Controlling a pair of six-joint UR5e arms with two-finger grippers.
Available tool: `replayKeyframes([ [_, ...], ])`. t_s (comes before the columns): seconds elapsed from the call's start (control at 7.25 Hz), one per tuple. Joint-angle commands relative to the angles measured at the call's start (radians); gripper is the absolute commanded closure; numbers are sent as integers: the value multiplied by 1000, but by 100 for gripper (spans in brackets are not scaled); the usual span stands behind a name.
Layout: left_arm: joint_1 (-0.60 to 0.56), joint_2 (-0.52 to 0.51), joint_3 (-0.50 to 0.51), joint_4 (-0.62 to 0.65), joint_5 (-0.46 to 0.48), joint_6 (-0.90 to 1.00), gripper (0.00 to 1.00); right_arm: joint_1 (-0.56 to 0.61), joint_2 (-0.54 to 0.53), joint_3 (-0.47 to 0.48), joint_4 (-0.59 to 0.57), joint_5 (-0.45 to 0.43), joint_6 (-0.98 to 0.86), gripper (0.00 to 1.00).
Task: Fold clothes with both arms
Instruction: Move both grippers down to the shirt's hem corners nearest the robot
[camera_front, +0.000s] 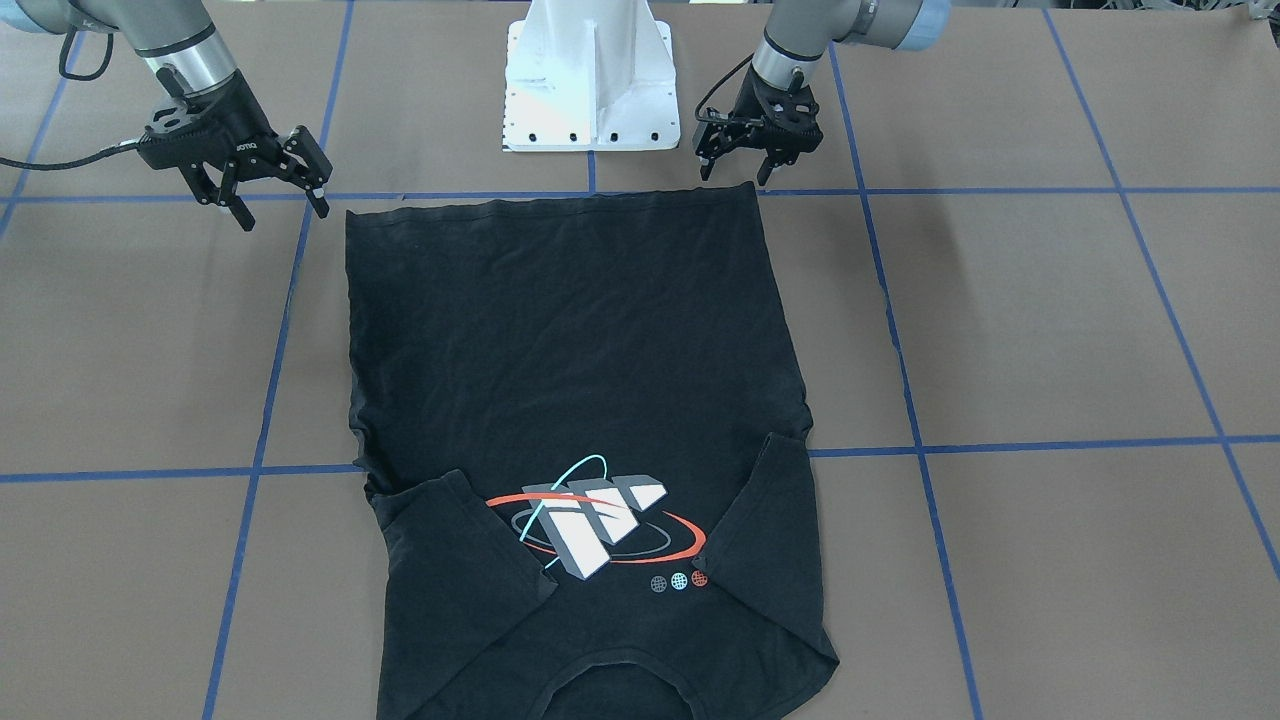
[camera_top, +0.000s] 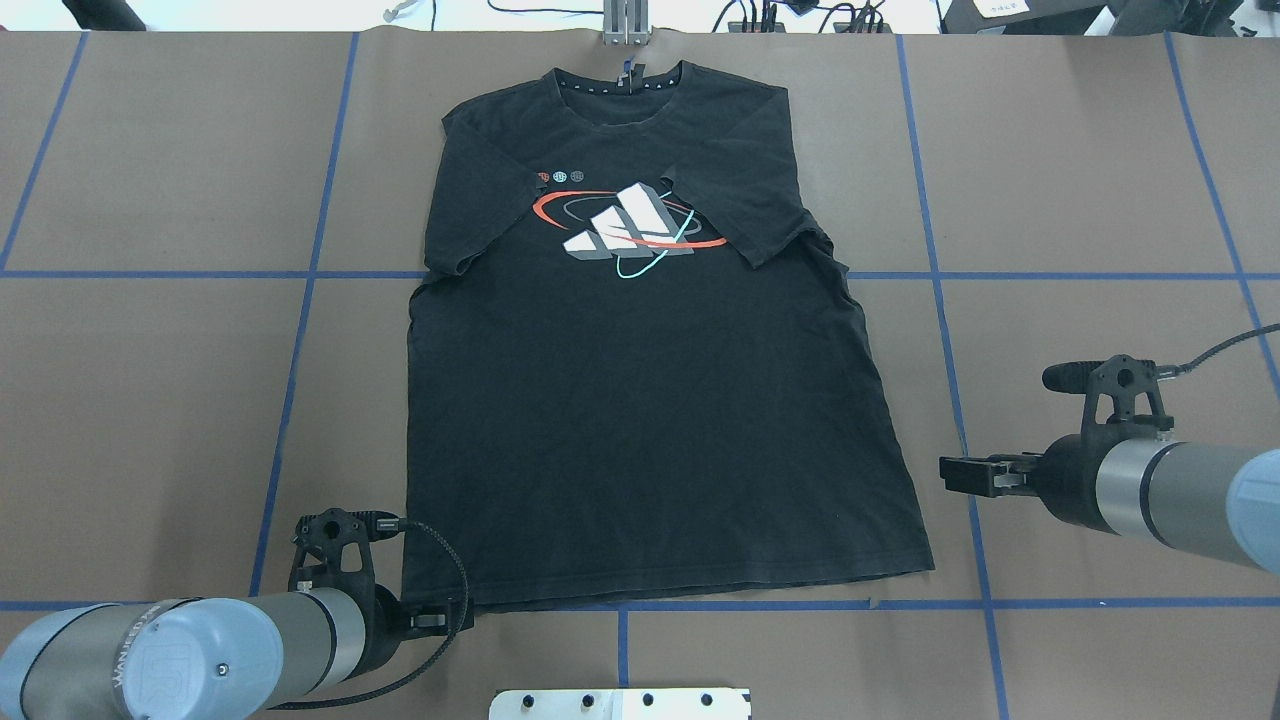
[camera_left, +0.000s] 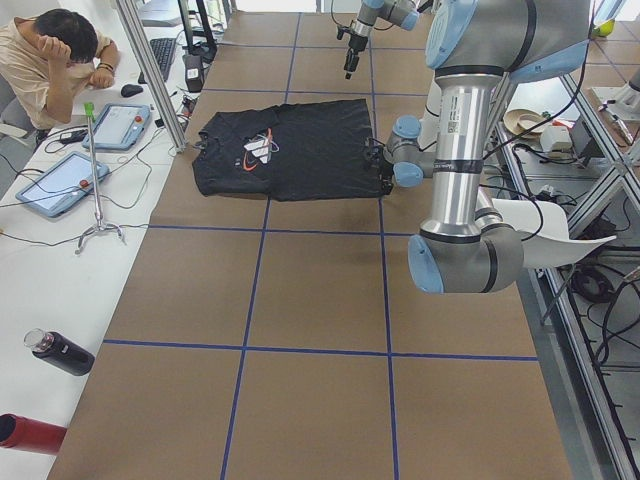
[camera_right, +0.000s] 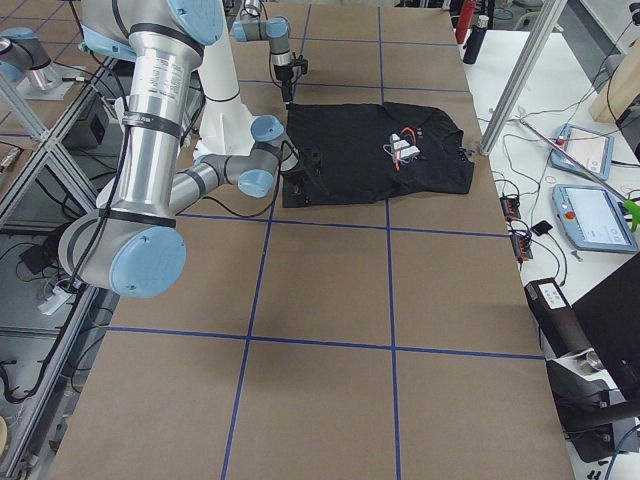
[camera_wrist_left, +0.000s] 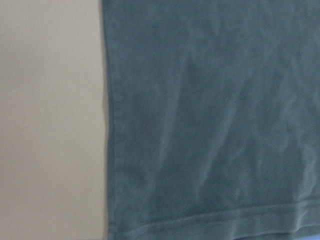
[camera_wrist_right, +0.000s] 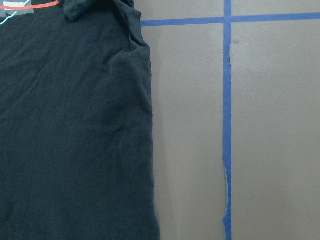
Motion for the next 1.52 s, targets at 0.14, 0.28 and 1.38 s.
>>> replayKeyframes([
  [0.14, 4, 2, -1, 10, -4, -7, 30, -6, 0, 0, 1, -12, 0, 0],
  [0.28, 1, 5, -1, 10, -4, -5, 32, -6, 1, 0, 1, -14, 0, 0],
  [1.38, -13, 4, -1, 56, -9, -2, 100, -15, 2, -1, 1, -17, 0, 0],
])
